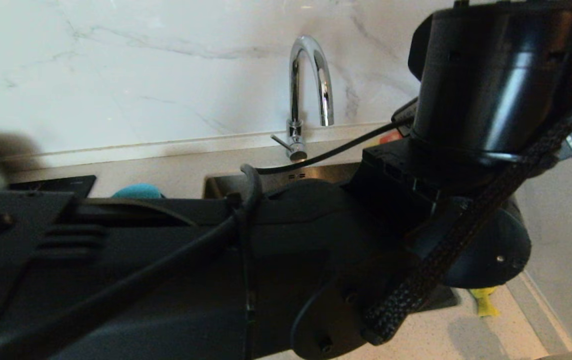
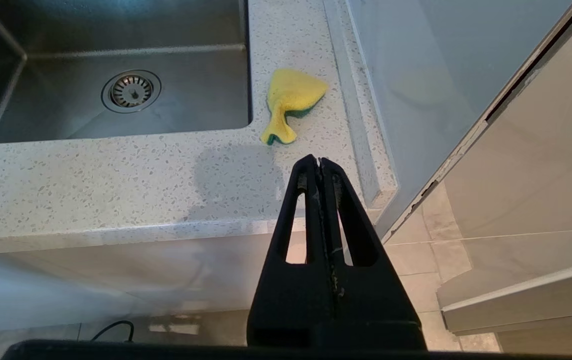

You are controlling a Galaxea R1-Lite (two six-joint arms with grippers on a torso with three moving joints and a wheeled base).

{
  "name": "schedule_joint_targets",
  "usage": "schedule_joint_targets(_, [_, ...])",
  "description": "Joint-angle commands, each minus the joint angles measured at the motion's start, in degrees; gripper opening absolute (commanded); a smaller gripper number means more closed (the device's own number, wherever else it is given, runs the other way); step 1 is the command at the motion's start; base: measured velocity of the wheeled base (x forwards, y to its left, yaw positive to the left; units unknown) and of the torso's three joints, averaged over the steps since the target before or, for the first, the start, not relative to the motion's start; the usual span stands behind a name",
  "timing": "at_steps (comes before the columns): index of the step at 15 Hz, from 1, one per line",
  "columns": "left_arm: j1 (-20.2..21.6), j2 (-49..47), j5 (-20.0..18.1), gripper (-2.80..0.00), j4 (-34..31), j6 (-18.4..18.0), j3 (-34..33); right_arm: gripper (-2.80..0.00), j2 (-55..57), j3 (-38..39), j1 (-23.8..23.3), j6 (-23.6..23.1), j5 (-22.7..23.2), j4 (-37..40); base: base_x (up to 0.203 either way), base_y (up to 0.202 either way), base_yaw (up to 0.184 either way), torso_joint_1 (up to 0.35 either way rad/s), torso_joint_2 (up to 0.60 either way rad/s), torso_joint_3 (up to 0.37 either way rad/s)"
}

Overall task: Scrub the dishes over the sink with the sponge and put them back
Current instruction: Squeeze it onto the sponge

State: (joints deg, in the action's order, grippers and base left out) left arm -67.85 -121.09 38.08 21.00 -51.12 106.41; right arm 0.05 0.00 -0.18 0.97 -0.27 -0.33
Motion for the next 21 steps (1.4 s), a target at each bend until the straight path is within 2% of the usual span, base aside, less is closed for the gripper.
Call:
schedule_joint_targets(1, [0.00, -0.57, 0.24, -2.80, 0.02, -0.54, -3.26, -2.80, 0.04, 0.00, 0.01, -0.01, 0.00, -0.02, 0.000, 0.000, 0.000, 0.000, 0.00, 0.000])
schedule_joint_targets(9, [0.02, -4.15, 3.17, -2.80, -0.60, -2.05, -7.72, -2.80, 0.04, 0.00, 0.01, -0.01, 0.00, -0.02, 0.000, 0.000, 0.000, 0.000, 0.00, 0.000])
schedule_joint_targets(11, [0.08, -4.85, 6.02, -2.80, -1.03, -3.02, -8.88, -2.80, 0.04, 0.00, 0.01, -0.01, 0.00, -0.02, 0.000, 0.000, 0.000, 0.000, 0.00, 0.000])
schedule_joint_targets(12, [0.01, -5.35, 7.78, -2.80, -1.46, -3.50, -8.94, -2.80, 0.04, 0.00, 0.01, -0.01, 0.00, -0.02, 0.000, 0.000, 0.000, 0.000, 0.00, 0.000])
schedule_joint_targets(19, [-0.27, -9.62, 8.84, -2.80, -4.16, -3.38, -7.49, -2.80, 0.04, 0.00, 0.01, -0.01, 0.00, -0.02, 0.000, 0.000, 0.000, 0.000, 0.00, 0.000])
schedule_joint_targets(21, [-0.42, -11.19, 11.93, -2.80, -5.96, -3.45, -6.26, -2.80, 0.04, 0.00, 0.01, -0.01, 0.00, -0.02, 0.000, 0.000, 0.000, 0.000, 0.00, 0.000])
